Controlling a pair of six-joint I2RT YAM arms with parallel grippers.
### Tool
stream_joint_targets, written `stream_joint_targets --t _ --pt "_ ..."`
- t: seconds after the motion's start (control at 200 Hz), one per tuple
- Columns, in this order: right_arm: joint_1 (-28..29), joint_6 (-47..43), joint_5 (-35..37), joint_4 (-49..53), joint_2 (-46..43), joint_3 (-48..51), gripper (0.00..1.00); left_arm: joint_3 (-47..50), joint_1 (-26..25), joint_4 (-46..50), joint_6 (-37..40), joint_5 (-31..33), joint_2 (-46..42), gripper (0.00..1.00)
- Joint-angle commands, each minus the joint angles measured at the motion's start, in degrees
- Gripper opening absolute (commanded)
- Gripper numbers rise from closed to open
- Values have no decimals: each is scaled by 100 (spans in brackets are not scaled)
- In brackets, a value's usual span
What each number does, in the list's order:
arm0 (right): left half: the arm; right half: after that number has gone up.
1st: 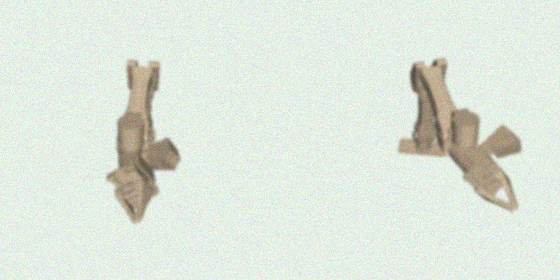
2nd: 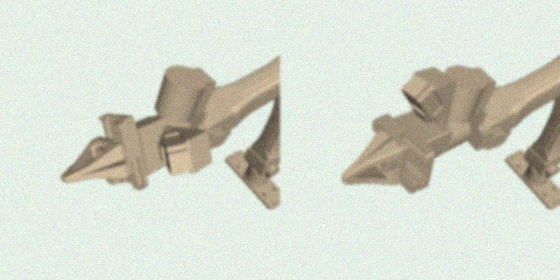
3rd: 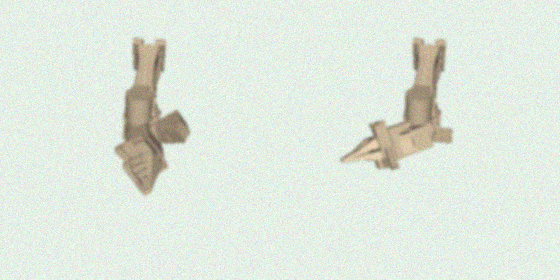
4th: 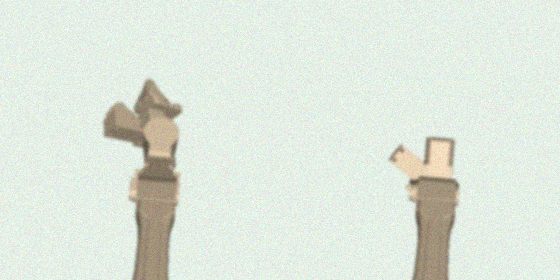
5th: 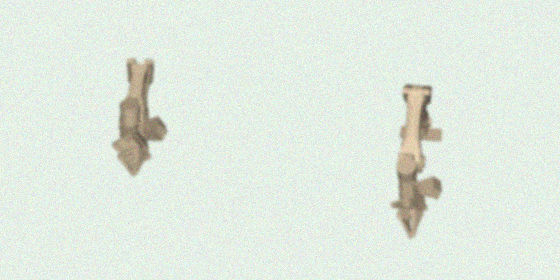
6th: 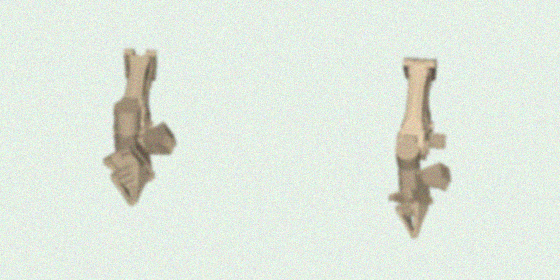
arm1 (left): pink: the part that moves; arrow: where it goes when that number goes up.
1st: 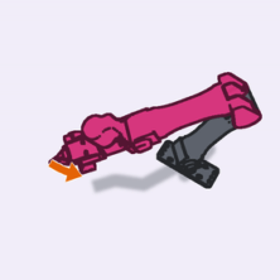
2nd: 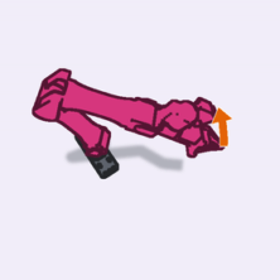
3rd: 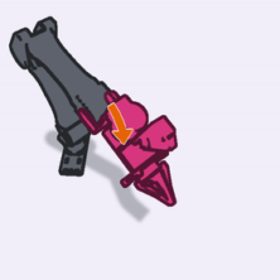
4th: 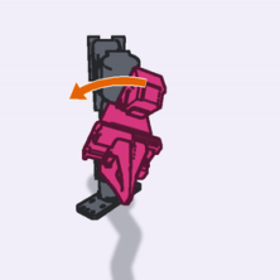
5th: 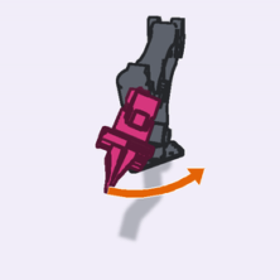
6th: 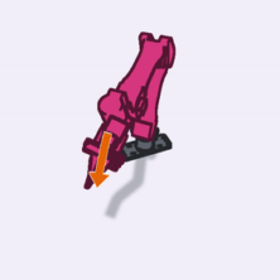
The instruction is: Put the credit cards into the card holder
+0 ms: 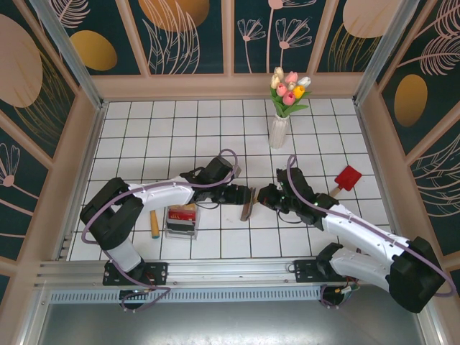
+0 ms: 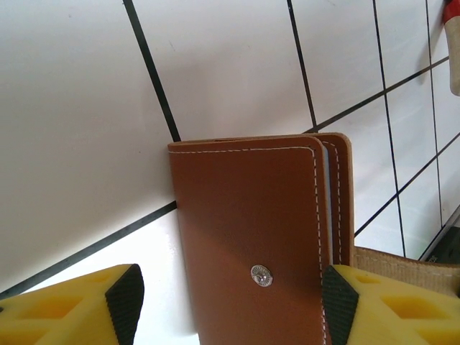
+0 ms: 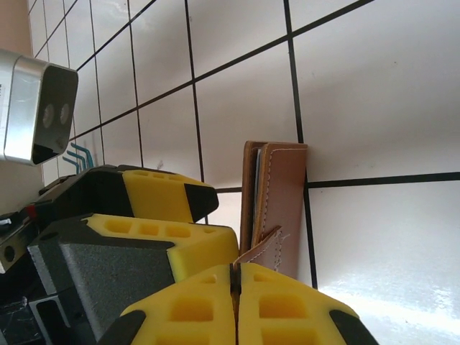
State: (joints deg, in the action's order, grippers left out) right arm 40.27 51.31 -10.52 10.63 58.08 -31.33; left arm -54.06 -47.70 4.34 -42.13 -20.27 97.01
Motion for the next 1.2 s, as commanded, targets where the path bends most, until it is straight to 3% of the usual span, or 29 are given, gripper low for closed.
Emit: stream_joint_targets --t 0.0,0.445,1.196 --pt "-24 -108 -188 -230 22 23 7 -131 -35 111 135 107 -211 70" --pt "-38 -104 -59 -66 -16 -23 7 -133 -36 146 209 248 -217 68" --pt "-47 -137 -187 -147 27 -30 8 -83 -37 -154 218 -155 84 72"
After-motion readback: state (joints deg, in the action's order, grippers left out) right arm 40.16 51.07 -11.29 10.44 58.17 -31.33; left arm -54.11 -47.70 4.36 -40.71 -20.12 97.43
